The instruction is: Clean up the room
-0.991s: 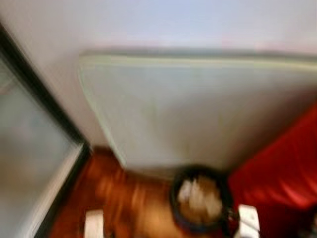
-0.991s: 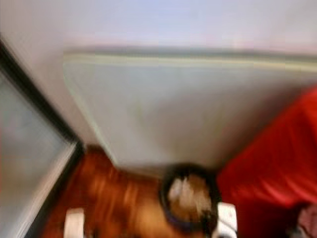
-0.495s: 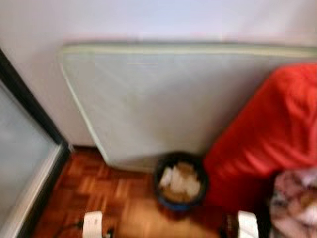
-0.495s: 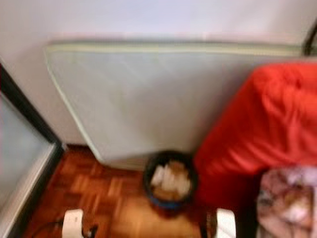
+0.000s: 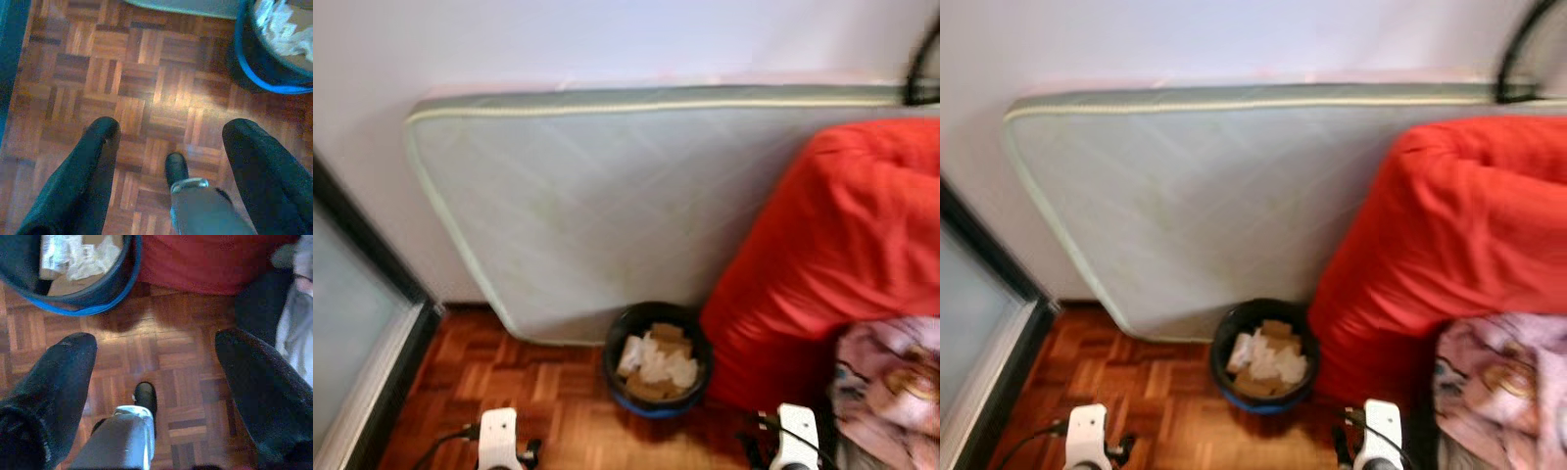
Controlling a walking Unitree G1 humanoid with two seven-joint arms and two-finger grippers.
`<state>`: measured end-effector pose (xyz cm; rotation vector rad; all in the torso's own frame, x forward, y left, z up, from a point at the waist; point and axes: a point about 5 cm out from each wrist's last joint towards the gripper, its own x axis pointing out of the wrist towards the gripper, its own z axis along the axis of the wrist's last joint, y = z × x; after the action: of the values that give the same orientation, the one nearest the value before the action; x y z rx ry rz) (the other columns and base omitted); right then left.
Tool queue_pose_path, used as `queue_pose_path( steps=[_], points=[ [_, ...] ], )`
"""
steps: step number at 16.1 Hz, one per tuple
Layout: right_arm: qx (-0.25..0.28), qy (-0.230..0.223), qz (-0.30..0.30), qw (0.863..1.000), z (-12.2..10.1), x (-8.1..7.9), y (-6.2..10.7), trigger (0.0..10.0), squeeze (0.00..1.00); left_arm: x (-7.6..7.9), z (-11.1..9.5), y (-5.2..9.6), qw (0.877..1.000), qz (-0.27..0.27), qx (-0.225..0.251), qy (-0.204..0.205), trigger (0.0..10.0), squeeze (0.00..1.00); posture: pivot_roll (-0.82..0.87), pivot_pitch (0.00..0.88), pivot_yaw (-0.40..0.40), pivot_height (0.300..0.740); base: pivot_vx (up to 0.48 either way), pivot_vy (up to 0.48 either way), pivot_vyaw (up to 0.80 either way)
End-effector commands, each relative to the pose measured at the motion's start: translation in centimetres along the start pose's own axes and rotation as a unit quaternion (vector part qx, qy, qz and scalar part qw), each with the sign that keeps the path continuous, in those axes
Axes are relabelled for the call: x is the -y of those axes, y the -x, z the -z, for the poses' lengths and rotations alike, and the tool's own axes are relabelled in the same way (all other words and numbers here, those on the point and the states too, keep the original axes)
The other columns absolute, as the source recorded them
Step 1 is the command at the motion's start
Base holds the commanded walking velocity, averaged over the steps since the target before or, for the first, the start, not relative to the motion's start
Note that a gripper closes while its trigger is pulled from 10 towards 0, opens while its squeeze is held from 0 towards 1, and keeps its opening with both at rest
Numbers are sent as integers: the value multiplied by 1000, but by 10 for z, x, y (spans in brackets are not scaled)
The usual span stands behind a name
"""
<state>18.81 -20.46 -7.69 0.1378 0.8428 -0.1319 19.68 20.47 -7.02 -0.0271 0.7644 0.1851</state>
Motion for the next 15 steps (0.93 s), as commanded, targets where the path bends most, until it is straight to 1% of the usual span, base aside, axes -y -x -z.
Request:
queue_pose_path(
  steps=[1, 5, 6, 8, 9, 11, 13, 15],
  points=[
    [-10, -3, -2, 1000, 4, -3, 0, 10000, 0, -8, 4, 1, 1000, -12, -15, 0, 10000, 0, -66, 0, 17, 740, 0, 0, -756],
    [-16, -5, 4, 1000, 8, -5, 1, 10000, 0, -17, 10, 3, 999, -26, -27, 1, 10000, 0, -68, 0, 27, 740, 0, 0, -748],
    [-18, -11, 10, 1000, 11, -5, 2, 10000, 0, -20, 12, 4, 999, -27, -30, 1, 10000, 0, -88, 0, 36, 740, 0, 0, -744],
    [-20, -21, 19, 999, 16, -3, 3, 10000, 0, -22, 16, 5, 999, -27, -38, -4, 10000, 0, -103, 0, 45, 740, 0, 0, -744],
    [-25, -27, 26, 999, 21, -2, 5, 10000, 0, -25, 19, 7, 998, -30, -46, -4, 10000, 0, -114, 0, 48, 740, 0, 0, -750],
    [-36, -40, 35, 998, 32, -3, 8, 10000, 0, -38, 24, 9, 997, -43, -59, -10, 10000, 0, -133, 0, 71, 740, 0, 0, -744],
    [-39, -48, 39, 997, 37, -4, 10, 10000, 0, -42, 26, 10, 997, -47, -64, -15, 10000, 0, -122, 0, 77, 740, 0, 0, -747],
    [-46, -40, 42, 997, 42, -5, 11, 10000, 0, -48, 24, 11, 997, -52, -61, 4, 10000, 0, -112, 0, 77, 740, 0, 0, -744]
  ],
)
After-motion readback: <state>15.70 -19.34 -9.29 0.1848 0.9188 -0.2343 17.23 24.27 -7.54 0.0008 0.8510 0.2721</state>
